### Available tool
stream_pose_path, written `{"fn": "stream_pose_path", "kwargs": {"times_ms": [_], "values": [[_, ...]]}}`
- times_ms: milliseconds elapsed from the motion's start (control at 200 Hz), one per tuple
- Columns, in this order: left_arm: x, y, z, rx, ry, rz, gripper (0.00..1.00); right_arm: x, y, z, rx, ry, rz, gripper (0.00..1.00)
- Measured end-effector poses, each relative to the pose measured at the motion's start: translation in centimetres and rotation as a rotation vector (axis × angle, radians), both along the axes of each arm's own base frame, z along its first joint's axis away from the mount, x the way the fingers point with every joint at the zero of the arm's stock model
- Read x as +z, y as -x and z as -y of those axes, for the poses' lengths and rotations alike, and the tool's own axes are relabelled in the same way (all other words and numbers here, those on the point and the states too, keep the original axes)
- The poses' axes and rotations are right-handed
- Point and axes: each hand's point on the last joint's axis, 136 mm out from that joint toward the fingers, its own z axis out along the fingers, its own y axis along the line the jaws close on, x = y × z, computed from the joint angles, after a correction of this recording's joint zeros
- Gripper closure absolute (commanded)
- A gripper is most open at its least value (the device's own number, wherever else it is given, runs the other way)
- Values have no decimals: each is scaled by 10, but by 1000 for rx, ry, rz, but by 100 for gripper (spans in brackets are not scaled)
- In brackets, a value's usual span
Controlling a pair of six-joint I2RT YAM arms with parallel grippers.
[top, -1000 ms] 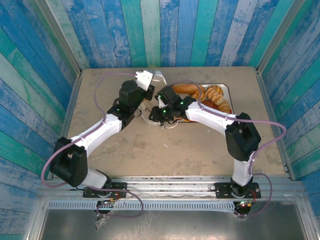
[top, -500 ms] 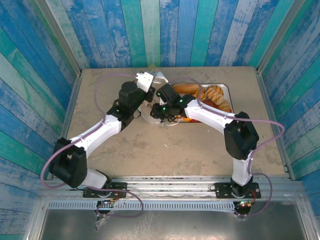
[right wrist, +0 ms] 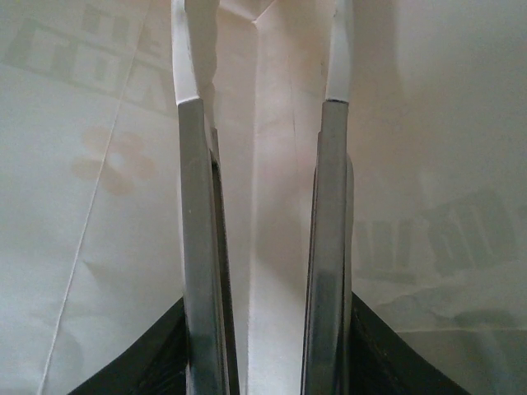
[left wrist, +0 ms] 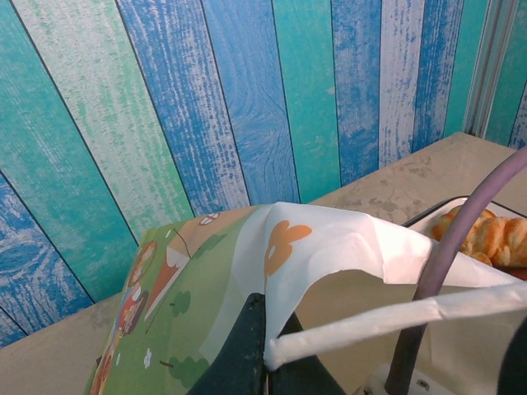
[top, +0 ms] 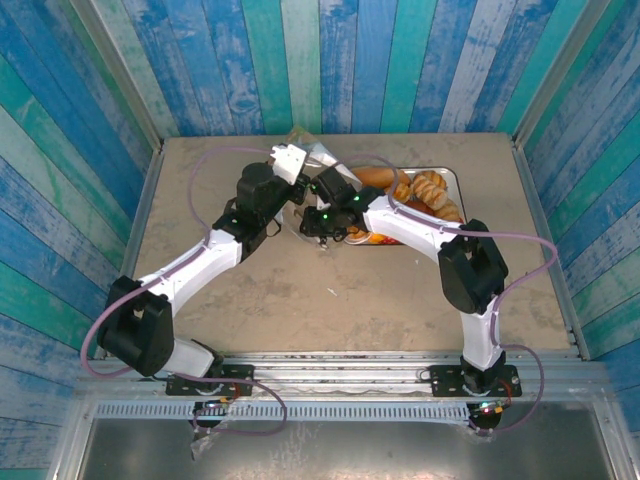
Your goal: Take the fake bread out of the paper bag
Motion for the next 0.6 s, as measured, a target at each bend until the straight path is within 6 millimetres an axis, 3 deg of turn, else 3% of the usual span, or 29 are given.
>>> {"fn": "stream_pose_path", "kwargs": {"times_ms": [356, 601], "values": [[-7, 4, 5, -37, -8, -26, 100, -14, -7, -4, 5, 24, -9, 58], [-10, 7, 9, -64, -9, -43, 100, -11, -13, -3, -3, 22, 9, 80]]}}
